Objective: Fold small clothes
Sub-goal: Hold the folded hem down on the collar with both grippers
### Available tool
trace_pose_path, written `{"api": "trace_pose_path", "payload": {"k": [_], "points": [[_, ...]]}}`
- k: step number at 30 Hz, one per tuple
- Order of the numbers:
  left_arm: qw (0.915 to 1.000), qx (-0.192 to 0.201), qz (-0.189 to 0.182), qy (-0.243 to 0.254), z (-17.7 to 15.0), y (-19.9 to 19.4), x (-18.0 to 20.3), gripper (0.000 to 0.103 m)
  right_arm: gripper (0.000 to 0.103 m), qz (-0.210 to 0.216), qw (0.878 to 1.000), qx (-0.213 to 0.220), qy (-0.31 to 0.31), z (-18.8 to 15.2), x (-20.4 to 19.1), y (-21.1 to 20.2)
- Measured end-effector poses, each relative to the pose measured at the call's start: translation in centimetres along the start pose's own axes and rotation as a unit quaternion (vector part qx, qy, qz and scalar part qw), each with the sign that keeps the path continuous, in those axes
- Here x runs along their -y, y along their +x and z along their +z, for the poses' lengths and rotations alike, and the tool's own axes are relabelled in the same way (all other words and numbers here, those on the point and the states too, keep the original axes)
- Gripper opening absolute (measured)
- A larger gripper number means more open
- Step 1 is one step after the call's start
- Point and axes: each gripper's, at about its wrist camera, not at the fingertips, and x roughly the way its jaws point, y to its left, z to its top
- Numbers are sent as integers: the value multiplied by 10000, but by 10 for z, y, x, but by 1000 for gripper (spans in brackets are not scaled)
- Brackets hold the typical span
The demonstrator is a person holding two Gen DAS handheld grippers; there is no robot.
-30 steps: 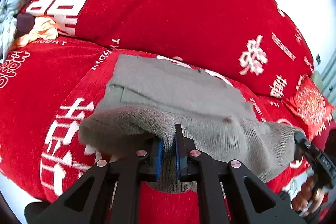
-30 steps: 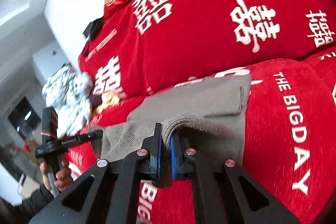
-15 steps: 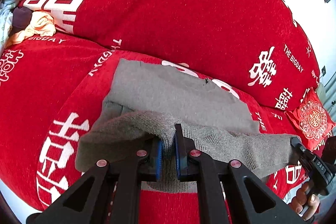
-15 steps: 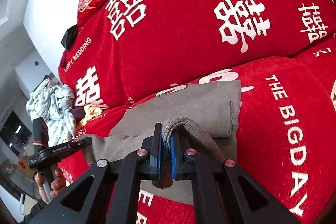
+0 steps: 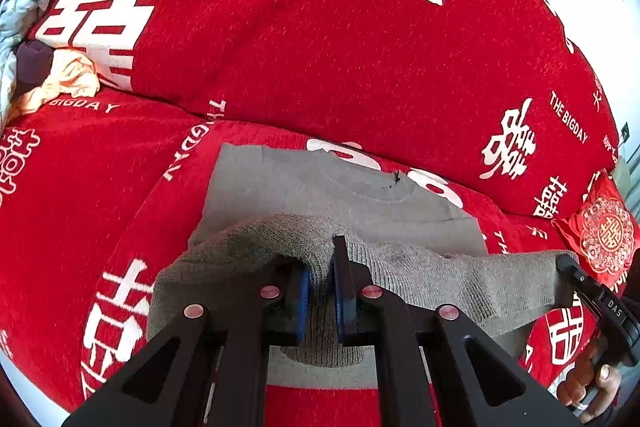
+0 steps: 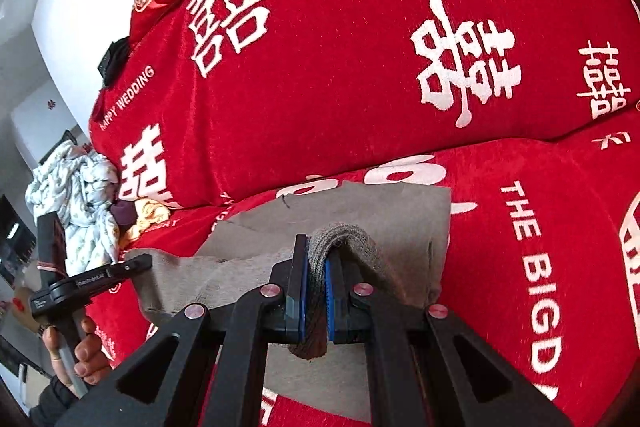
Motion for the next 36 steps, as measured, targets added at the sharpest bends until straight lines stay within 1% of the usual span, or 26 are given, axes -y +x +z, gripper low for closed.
{"api": "trace_pose_path", "payload": {"k": [8,13,36], "points": [[9998,-10,147,132,15,12,11,11,7,-123,9999,-85,-27,13,7,16],[9997,-24,160,159,22,20,15,11,7,-201,9997,-146,12,19,14,26],[9997,-190,182,6,47,49,-3,11,7,-354,9988,-237,-228,48,2,63]]}}
